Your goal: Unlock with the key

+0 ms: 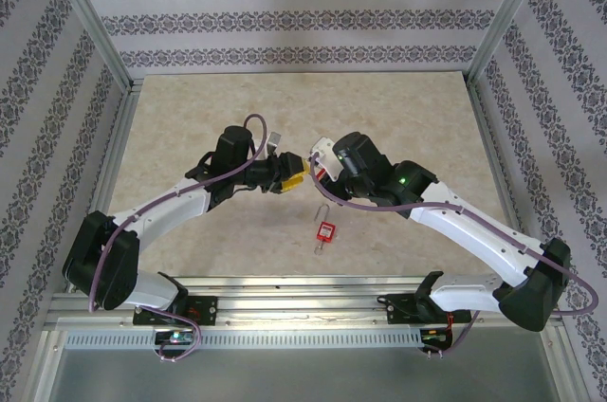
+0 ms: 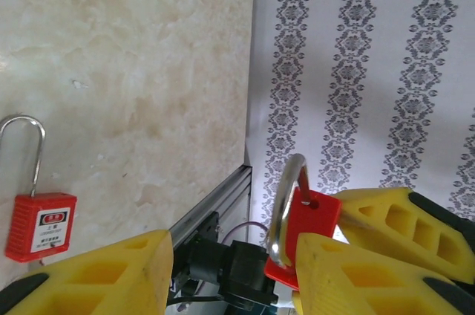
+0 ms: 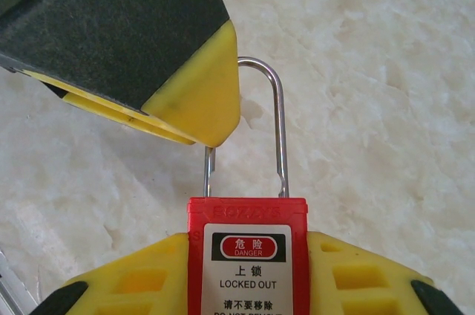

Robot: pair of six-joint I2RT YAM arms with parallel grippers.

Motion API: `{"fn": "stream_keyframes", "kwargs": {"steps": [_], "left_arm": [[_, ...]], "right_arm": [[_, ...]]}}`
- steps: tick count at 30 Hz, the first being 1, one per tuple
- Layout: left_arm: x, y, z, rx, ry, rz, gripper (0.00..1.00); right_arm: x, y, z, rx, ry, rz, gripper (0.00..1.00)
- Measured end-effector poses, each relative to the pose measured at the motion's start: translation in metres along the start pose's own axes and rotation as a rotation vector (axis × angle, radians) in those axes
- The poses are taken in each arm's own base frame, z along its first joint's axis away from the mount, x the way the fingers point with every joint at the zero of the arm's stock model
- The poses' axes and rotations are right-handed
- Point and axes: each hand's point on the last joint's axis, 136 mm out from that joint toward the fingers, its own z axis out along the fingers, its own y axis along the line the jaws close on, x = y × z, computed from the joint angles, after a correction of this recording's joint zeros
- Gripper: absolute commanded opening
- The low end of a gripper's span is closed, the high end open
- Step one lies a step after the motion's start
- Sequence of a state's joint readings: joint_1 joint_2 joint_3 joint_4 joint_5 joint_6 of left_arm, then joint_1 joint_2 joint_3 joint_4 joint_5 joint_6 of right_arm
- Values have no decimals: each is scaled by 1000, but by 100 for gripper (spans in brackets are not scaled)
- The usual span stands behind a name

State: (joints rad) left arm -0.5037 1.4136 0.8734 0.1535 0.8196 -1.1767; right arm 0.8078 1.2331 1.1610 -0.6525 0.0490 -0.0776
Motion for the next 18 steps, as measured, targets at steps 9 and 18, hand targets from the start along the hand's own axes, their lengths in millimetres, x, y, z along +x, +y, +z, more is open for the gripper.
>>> {"fn": "stream_keyframes", "kwargs": {"steps": [9, 18], "left_arm": [[-8, -2, 8, 19, 2, -5, 33], [-12, -1, 15, 12, 18, 4, 29]], "right_arm": [[-1, 4, 0, -3, -4, -10, 0], [1, 4, 0, 18, 4, -17, 0]]}}
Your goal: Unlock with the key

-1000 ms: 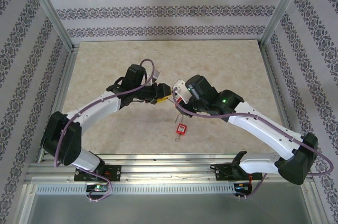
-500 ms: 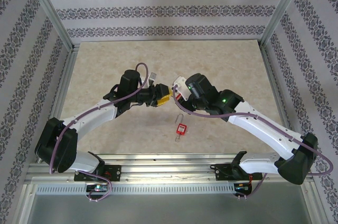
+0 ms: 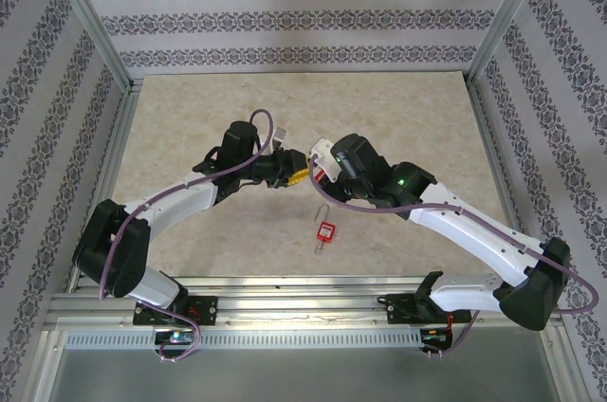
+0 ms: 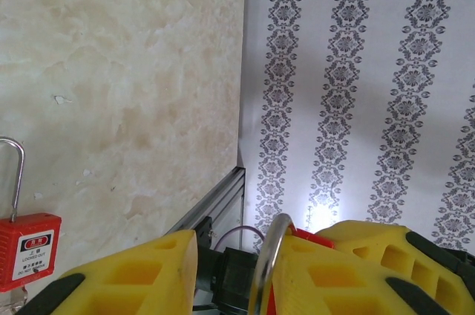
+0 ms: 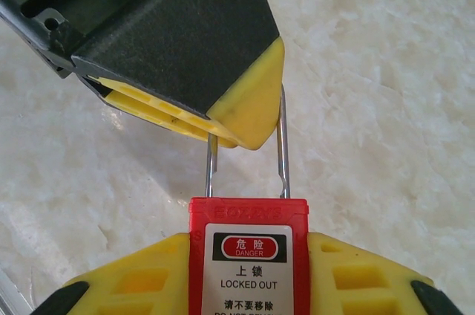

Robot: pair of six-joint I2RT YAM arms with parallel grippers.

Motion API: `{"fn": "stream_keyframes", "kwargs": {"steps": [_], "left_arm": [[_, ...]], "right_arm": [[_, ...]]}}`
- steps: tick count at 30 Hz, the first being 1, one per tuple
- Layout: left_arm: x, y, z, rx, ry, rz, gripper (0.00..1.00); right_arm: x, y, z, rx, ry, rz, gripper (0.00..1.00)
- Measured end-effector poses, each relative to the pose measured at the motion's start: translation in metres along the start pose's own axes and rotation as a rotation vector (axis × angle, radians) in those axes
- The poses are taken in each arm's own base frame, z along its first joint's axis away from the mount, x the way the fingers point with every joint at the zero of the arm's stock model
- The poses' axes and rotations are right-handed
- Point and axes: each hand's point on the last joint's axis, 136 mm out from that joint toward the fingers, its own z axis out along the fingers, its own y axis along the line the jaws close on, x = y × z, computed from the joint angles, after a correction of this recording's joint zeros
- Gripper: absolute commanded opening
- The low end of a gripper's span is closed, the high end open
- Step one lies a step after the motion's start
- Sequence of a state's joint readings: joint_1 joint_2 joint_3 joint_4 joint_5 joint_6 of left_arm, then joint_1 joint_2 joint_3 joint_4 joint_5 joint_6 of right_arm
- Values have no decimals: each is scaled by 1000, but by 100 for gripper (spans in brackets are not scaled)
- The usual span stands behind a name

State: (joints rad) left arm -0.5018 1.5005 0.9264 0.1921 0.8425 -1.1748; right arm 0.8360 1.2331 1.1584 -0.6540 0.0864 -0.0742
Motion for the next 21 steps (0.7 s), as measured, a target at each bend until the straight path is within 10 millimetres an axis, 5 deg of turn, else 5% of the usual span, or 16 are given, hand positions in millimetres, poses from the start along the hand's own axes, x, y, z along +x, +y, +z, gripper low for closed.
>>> {"fn": "stream_keyframes", "kwargs": {"steps": [10, 16, 17, 20, 21], "left_arm": [[2, 4, 3, -24, 37, 11, 1], [0, 4, 0, -22, 38, 5, 0], [0, 5, 0, -23, 37, 2, 0], [-1, 7, -1, -27, 35, 3, 0], [-1, 7, -2, -29, 34, 10, 0]], "right_arm": [[9, 8, 4, 21, 24, -14, 0], [10, 10, 8, 39, 26, -8, 0], [10, 10, 8, 42, 25, -9, 3], [11, 10, 11, 50, 23, -10, 48], [10, 10, 12, 51, 19, -6, 55]]}}
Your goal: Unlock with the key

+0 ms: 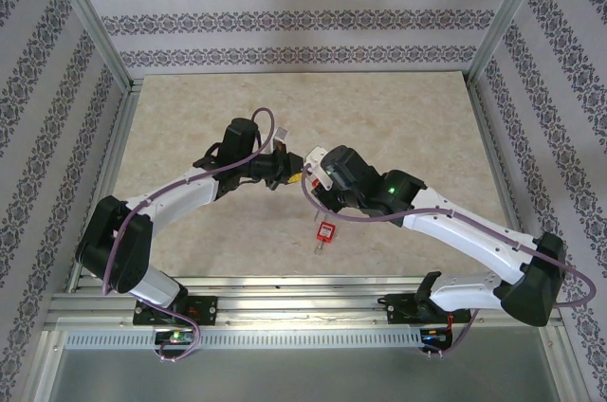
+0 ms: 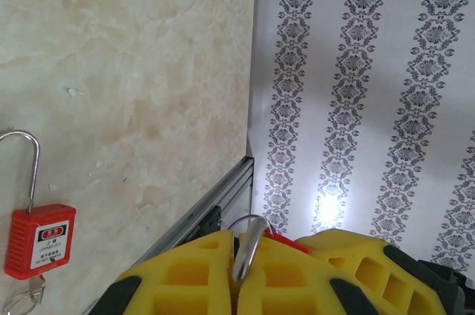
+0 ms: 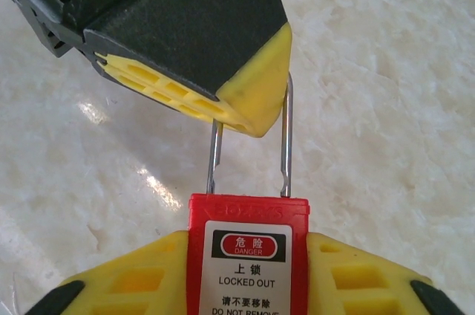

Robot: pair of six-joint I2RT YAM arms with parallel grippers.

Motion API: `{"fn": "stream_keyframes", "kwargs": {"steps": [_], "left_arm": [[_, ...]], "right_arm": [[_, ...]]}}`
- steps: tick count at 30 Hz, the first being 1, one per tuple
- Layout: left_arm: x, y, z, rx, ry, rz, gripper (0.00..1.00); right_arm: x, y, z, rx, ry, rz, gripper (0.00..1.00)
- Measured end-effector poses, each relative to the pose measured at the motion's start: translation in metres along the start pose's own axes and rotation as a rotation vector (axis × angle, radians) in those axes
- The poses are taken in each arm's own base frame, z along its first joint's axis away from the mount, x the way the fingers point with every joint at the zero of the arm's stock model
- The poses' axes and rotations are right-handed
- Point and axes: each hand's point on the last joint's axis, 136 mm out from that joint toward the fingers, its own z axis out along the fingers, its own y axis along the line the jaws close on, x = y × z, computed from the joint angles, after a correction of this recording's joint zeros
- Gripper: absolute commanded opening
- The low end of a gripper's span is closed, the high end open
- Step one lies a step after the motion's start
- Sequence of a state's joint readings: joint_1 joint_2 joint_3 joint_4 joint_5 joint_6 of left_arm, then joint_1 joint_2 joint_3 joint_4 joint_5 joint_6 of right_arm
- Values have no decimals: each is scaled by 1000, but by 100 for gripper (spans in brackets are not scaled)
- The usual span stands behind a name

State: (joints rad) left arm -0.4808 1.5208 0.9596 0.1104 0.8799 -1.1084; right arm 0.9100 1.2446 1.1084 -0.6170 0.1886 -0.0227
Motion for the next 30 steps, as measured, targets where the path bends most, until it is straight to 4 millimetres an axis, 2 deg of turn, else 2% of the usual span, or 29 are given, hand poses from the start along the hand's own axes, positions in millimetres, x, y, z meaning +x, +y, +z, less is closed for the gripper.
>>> {"fn": "stream_keyframes", "kwargs": {"steps": [4, 6, 13, 19, 24, 30], "left_arm": [[-14, 13, -8, -54, -65, 28, 0], [-20, 21, -12, -81, -85, 36, 0], [-19, 34, -21, -126, -106, 76, 0], [-10, 48, -38, -191, -126, 124, 0], [11, 80, -59, -307, -132, 124, 0], [33, 119, -79, -448, -109, 102, 0]], "right_arm": [[-3, 7, -4, -40, -25, 24, 76], [-7, 4, -9, -45, -44, 53, 83], [-11, -38, -20, -20, -79, 245, 98], [-7, -36, -18, -44, -72, 275, 98], [4, -34, -12, -46, -41, 284, 98], [7, -33, -9, -47, -33, 283, 98]]}}
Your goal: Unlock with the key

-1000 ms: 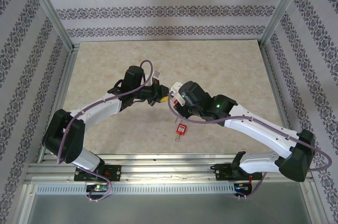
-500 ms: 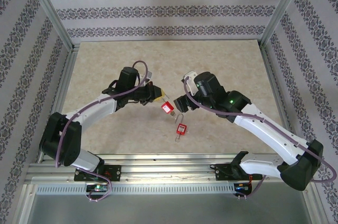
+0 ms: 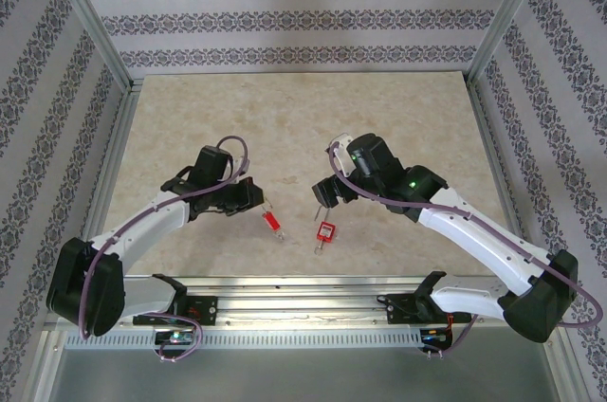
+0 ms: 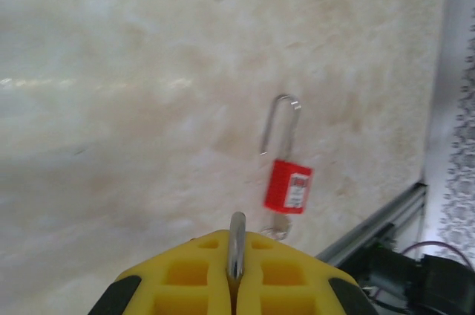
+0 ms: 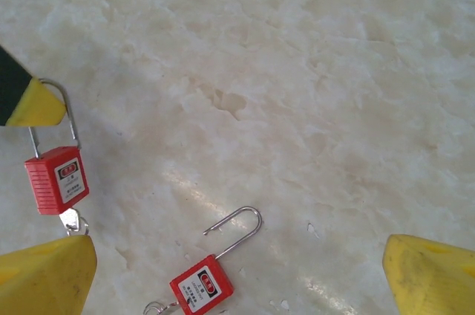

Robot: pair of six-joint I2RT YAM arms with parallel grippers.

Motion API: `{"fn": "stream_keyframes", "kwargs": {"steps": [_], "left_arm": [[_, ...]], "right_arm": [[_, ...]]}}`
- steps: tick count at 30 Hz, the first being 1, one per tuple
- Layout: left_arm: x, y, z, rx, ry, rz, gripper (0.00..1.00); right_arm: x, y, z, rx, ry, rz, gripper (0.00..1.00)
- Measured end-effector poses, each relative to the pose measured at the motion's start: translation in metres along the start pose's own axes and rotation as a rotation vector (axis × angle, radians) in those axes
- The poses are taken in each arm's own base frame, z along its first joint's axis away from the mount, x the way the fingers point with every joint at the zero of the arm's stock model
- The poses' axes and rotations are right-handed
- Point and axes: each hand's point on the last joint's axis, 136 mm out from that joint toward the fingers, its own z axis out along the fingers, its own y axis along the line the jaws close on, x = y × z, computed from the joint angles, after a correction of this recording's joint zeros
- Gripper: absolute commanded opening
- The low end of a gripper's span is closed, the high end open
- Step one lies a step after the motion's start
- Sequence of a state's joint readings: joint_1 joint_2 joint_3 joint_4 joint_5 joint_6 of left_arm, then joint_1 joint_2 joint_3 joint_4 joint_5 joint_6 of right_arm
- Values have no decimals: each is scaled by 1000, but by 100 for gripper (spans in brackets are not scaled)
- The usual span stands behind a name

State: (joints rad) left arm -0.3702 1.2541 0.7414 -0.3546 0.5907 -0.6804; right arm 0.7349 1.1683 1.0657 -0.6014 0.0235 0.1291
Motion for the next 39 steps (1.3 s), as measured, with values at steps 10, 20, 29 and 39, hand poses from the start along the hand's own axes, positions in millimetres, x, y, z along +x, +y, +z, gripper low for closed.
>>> {"fn": "stream_keyframes", "kwargs": {"steps": [10, 20, 29, 39], "left_arm": [[12, 40, 28, -130, 113, -31, 0], [-10, 29, 50, -96, 146, -21, 0], [-25, 17, 67, -69, 150, -8, 0], [-29, 15, 66, -70, 136, -5, 0]], "right_arm": [[8, 0, 7, -3, 30, -1, 98], [27, -2, 14, 3, 76, -2, 98], [41, 1, 43, -4, 157, 65, 80], [84, 37, 131, -109, 350, 266, 32]]}}
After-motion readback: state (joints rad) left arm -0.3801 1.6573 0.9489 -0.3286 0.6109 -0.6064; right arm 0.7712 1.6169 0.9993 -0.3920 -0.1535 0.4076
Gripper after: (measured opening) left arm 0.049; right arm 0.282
